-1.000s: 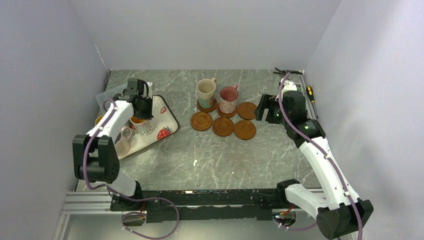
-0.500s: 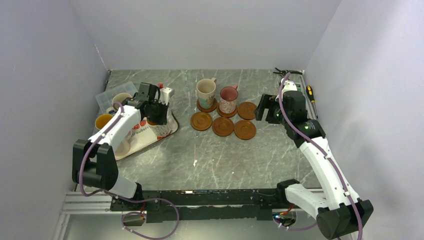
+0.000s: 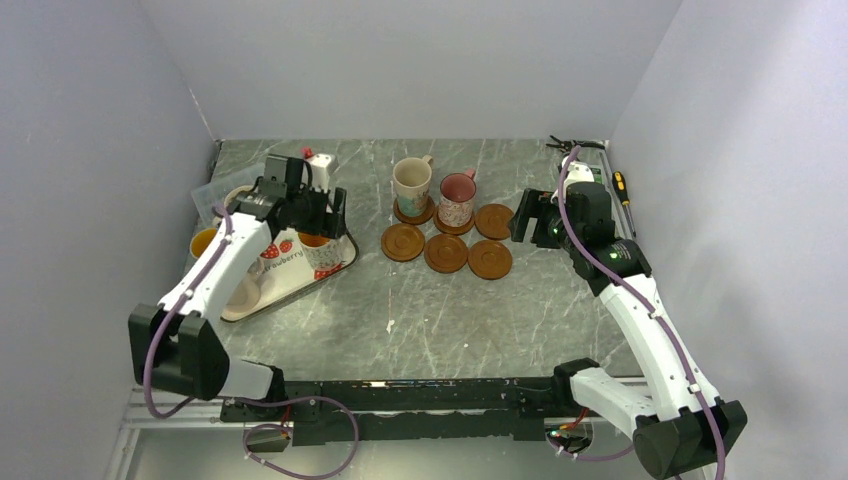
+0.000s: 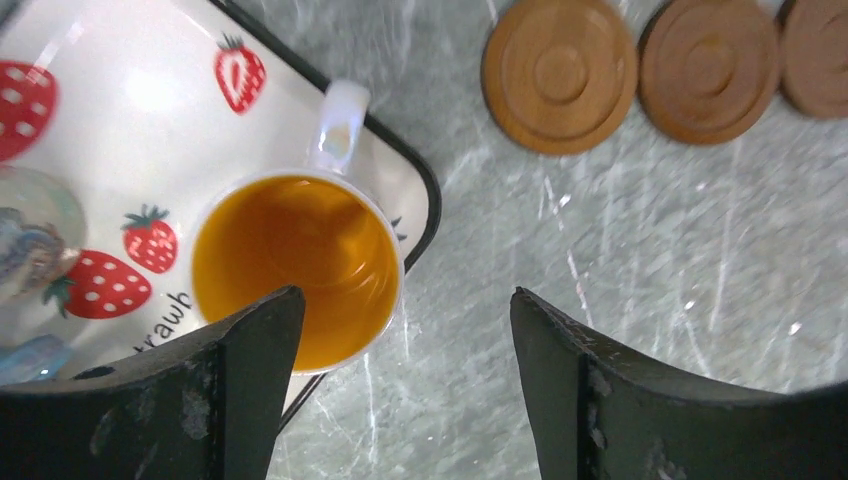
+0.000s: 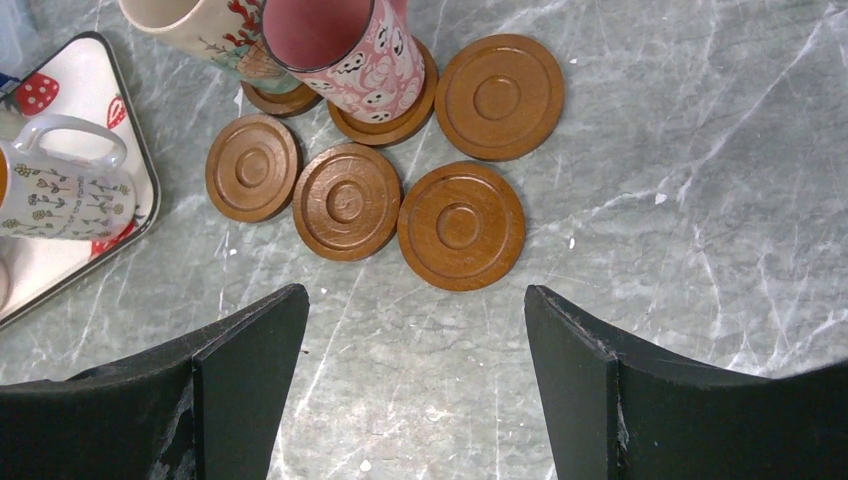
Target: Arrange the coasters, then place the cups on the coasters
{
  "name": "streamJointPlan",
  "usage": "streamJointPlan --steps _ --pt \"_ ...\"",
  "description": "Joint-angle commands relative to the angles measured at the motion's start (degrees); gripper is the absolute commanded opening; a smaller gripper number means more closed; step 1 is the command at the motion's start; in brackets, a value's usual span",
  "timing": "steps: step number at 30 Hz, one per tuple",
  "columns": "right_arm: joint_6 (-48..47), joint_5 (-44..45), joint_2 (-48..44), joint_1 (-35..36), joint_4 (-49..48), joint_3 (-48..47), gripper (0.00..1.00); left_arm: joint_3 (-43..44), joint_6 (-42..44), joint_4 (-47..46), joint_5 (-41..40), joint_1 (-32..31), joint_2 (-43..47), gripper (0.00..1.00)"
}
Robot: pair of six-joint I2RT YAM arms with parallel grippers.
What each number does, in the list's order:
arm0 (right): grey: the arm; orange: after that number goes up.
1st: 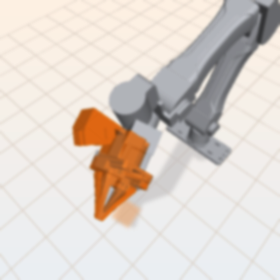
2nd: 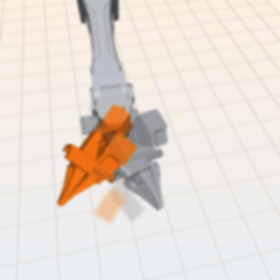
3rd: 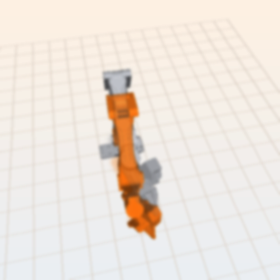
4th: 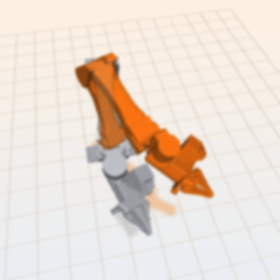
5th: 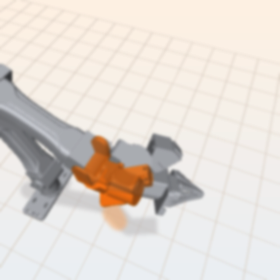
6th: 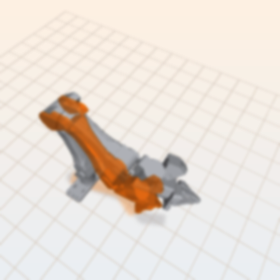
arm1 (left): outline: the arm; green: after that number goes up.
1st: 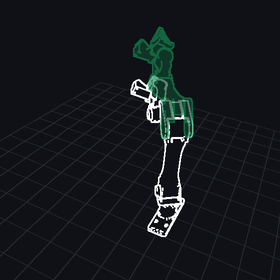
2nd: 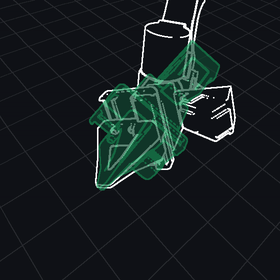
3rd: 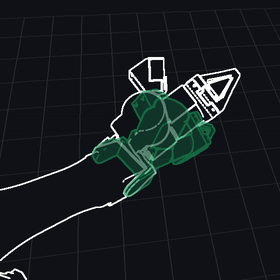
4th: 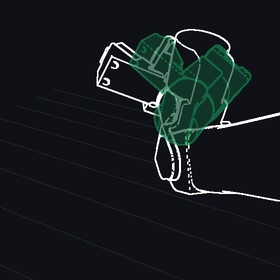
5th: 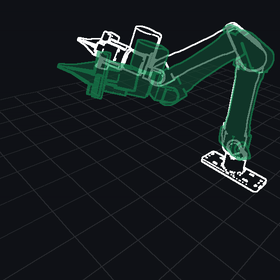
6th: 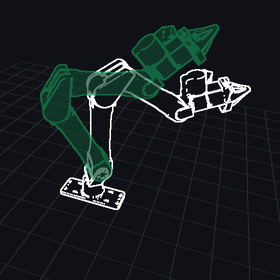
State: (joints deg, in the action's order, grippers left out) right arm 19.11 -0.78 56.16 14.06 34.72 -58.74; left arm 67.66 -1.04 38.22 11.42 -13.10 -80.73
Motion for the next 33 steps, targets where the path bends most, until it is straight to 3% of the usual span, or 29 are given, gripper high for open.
streamJointPlan --steps 1,8,14,23,31,33 --pt "0.9 -1.8 -1.4 -0.1 -0.1 -0.6 0.84 4.1 -3.4 -0.4 -1.8 1.4 4.6 0.82" --pt "2.0 -3.5 -1.6 -0.1 -1.0 0.9 0.84 2.6 4.7 0.4 -4.3 8.2 0.0 0.75" --pt "1.7 -3.6 -1.5 -0.1 -0.7 1.2 0.84 1.6 4.6 -2.4 0.1 10.2 -3.0 0.7" --pt "2.2 -5.0 -1.2 -0.1 -1.6 2.1 0.83 5.2 4.7 -2.5 -0.7 10.8 -9.5 0.57" --pt "2.7 -5.3 -1.4 0.0 -1.8 3.1 0.83 4.4 5.6 -2.9 2.5 11.2 -11.0 0.25" --pt "2.8 -5.4 -1.4 -0.1 -1.7 3.2 0.83 3.8 5.6 -2.8 2.2 11.2 -10.1 0.1"
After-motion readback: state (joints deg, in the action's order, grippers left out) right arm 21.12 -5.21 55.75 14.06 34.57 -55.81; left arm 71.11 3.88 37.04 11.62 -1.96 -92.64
